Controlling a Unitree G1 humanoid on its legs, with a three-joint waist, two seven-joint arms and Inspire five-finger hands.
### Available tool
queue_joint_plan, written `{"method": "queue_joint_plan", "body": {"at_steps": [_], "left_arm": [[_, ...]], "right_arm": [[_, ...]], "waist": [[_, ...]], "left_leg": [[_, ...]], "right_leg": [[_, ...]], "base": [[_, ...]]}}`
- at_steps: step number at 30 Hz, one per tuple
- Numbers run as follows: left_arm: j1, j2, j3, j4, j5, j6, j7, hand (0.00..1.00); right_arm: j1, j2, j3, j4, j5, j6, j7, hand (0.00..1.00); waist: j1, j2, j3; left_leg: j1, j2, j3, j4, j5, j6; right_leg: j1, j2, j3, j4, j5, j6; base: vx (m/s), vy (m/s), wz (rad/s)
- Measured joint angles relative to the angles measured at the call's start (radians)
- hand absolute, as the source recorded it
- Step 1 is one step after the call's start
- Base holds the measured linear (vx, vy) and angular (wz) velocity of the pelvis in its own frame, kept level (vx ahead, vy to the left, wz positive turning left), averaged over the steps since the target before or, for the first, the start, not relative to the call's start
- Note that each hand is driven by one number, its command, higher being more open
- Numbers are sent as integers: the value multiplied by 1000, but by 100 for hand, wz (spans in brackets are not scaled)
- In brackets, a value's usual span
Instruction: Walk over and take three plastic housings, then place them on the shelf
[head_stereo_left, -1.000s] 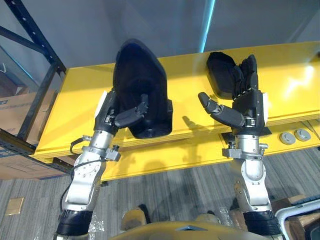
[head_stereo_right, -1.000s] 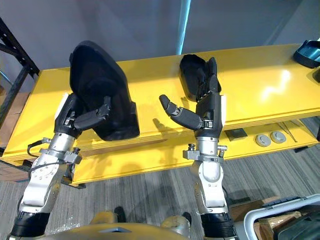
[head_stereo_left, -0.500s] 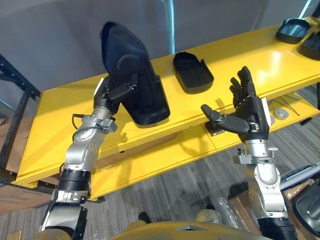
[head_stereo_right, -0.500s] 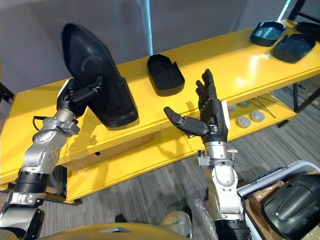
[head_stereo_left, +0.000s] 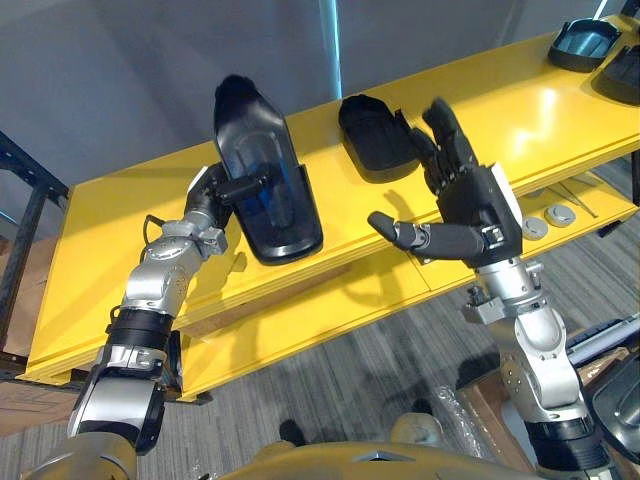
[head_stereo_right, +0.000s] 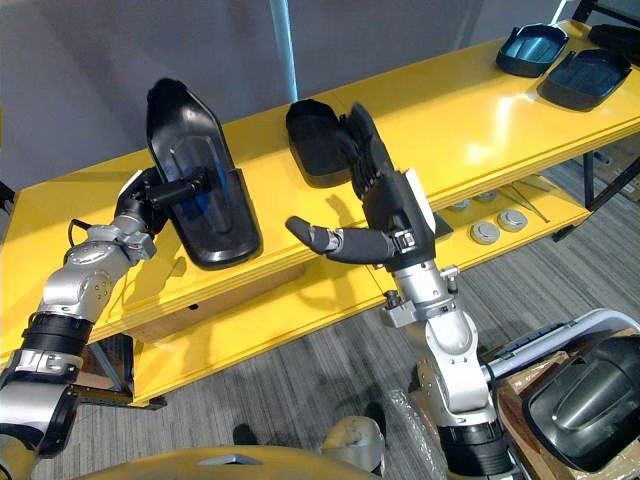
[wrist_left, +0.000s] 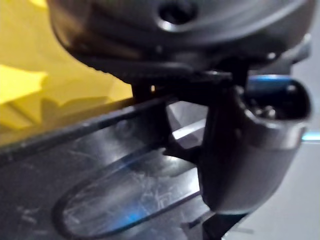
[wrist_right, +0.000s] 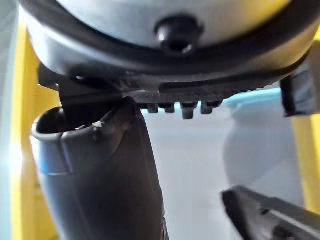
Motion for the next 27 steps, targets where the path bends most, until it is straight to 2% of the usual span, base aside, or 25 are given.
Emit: {"method": "queue_joint_plan", "body": {"at_steps": [1, 4, 7, 12, 14, 17, 27], "left_arm": [[0, 1, -7, 18, 2, 18, 6, 100], [-1, 0, -13, 36, 10, 54, 24, 100], [-56, 1, -9, 50, 56, 50, 84, 100], [-174, 1, -5, 103, 84, 6, 222, 100], [-210, 0, -2, 105, 84, -26, 311, 100], [-244, 0, 2, 107, 83, -40, 383, 100], [-246, -31, 18, 108, 38, -70, 580, 100]], "right_arm": [[-19, 0, 4, -4, 0, 5, 0, 100], [-41, 0, 27, -4, -1, 34, -2, 100], [-57, 0, 65, -3, -1, 69, -10, 100], [-132, -1, 126, -3, -1, 87, -38, 100], [-161, 1, 142, -4, -1, 88, -57, 100], [-168, 2, 144, -5, -1, 88, -77, 100], [-124, 44, 178, -9, -1, 87, -89, 100]], "waist": [[3, 0, 4], [5, -2, 34], [6, 0, 59], [-6, -6, 124], [-18, -15, 144], [-22, -30, 171], [-33, -31, 172]], "left_leg": [[-2, 1, -1, 0, 3, 0], [-6, 2, -3, 0, 9, 1], [-38, 2, -6, 1, 22, 5], [-78, 4, -2, 2, 41, 10], [-108, 5, 0, 1, 51, 12], [-106, 5, 12, 1, 51, 12], [-86, 5, 33, -2, 47, 8]], "right_leg": [[-6, 0, 1, 8, -4, 0], [-16, -1, 3, 23, -13, -5], [-59, -2, 9, 49, -13, -5], [-123, -2, 27, 89, -12, -4], [-159, -1, 33, 99, -10, -3], [-169, 0, 46, 108, -9, -2], [-160, 2, 59, 107, -8, -1]], "base": [[-38, 0, 1], [-50, 1, 2], [-63, -1, 3], [-69, -11, -1], [-45, -24, 0], [-8, -17, -9], [14, -6, -3]]}}
